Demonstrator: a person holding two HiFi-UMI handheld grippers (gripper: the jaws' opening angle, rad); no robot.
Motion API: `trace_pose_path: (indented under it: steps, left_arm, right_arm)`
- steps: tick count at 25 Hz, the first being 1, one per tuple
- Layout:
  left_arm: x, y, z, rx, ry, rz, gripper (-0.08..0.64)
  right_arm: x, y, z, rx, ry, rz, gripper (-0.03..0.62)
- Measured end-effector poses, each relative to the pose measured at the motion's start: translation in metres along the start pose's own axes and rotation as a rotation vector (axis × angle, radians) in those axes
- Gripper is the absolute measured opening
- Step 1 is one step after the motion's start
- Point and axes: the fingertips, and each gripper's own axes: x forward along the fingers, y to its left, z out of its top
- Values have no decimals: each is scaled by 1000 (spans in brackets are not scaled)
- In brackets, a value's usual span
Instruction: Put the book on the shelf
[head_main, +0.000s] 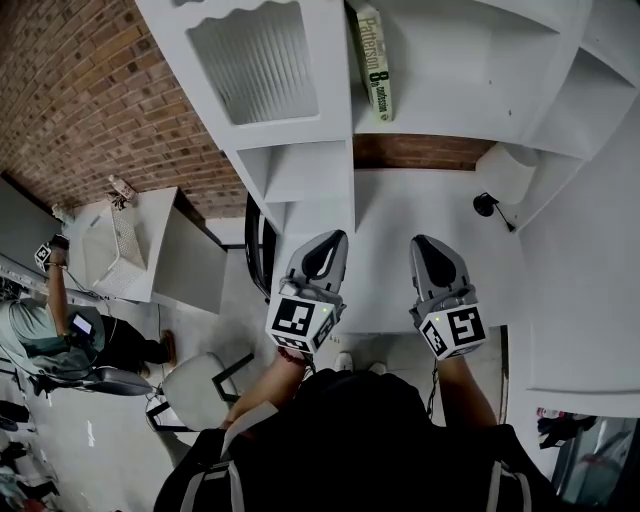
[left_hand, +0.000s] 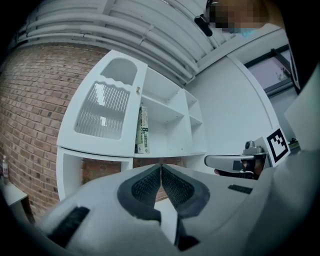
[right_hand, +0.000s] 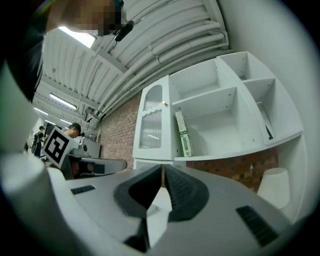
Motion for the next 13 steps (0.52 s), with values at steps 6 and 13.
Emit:
trace_pose_path:
  steps: [6, 13]
  left_arm:
    - [-10, -7, -15, -7, 43, -15, 20]
    - [-26, -1, -34, 16, 50, -9, 20]
  right_arm:
    - [-21, 3, -21, 4, 29, 0, 41]
    - [-40, 7, -40, 10, 55, 0, 41]
